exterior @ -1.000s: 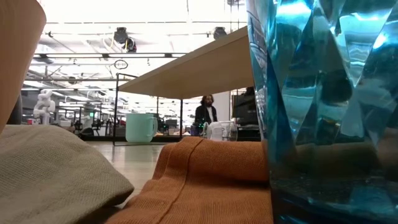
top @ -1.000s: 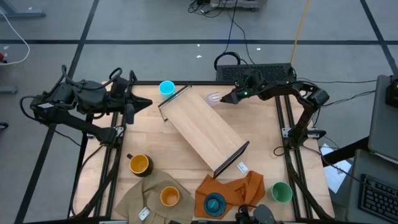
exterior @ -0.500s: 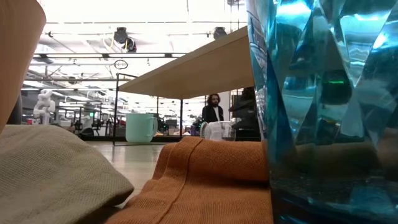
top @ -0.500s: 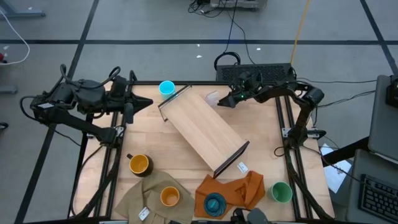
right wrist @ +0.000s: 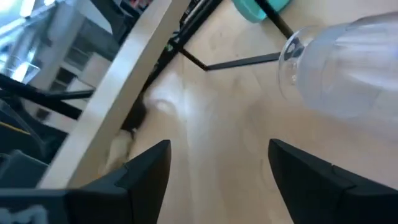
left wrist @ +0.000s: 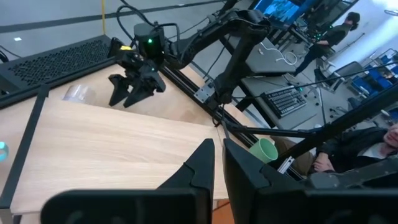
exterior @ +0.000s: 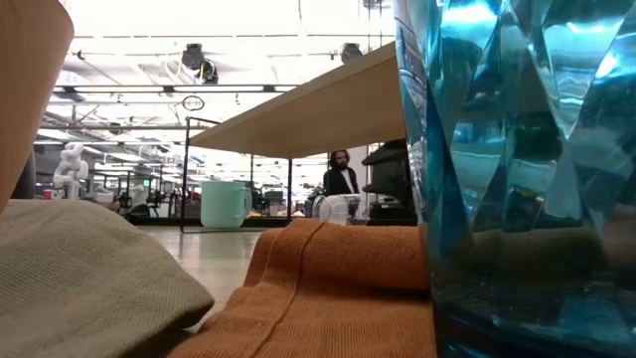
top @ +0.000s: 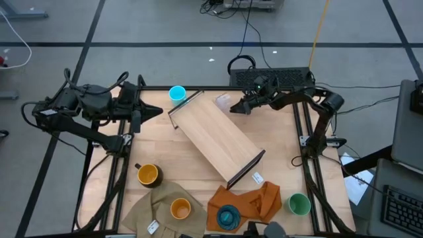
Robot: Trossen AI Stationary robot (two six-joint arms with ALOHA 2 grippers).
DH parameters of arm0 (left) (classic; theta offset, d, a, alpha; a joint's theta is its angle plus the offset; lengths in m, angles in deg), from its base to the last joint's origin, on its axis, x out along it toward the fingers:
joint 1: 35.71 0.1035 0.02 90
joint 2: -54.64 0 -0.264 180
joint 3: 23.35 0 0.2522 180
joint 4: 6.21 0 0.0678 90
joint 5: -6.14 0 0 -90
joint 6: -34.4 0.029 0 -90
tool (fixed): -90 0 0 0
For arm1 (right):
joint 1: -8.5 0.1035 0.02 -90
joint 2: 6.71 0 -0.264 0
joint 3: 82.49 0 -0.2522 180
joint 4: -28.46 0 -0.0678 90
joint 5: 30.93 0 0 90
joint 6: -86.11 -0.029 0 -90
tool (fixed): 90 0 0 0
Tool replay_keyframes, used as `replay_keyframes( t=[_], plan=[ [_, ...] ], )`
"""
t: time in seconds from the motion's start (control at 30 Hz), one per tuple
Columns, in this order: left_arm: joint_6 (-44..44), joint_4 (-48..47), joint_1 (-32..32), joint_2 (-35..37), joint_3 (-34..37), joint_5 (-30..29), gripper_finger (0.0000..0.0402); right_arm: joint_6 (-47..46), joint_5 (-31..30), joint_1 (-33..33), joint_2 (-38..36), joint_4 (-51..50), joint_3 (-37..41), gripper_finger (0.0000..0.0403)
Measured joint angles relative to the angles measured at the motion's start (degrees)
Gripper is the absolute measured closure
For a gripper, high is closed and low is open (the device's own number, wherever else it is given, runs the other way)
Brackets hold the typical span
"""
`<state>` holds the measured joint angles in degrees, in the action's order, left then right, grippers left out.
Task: Stack small to large cups/mugs on shelf
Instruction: Put the transparent mug on the shelf
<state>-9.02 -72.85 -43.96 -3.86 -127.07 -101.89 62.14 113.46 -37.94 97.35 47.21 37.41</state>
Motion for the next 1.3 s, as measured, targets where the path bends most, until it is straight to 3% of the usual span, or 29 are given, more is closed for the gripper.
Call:
replay_keyframes(
  t=[0.13, 0.5, 0.67, 1.13, 1.3],
  plan=[
    [-0.2, 0.0, 0.0, 0.0, 0.0, 0.0, 0.0369, 6.3, -4.7, -1.5, -0.6, -1.8, 0.0, 0.0118],
    [-1.6, 0.0, 0.0, 0.0, 0.0, 0.0, 0.0369, 11.6, -6.8, -5.8, -0.6, -3.3, -1.4, 0.0104],
    [-3.1, 0.0, 0.0, 0.0, 0.0, 0.0, 0.0369, 18.7, -10.1, -5.7, -0.4, -12.4, -6.0, 0.0104],
    [-4.8, 0.0, 0.0, -0.8, 0.0, 1.6, 0.0369, 19.1, -7.6, -5.4, 5.7, -14.7, -8.9, 0.0104],
    [-5.1, 0.0, 0.0, -1.3, 0.0, 3.0, 0.0369, 19.1, -6.1, -5.2, 6.8, -11.3, -8.9, 0.0105]
  ],
)
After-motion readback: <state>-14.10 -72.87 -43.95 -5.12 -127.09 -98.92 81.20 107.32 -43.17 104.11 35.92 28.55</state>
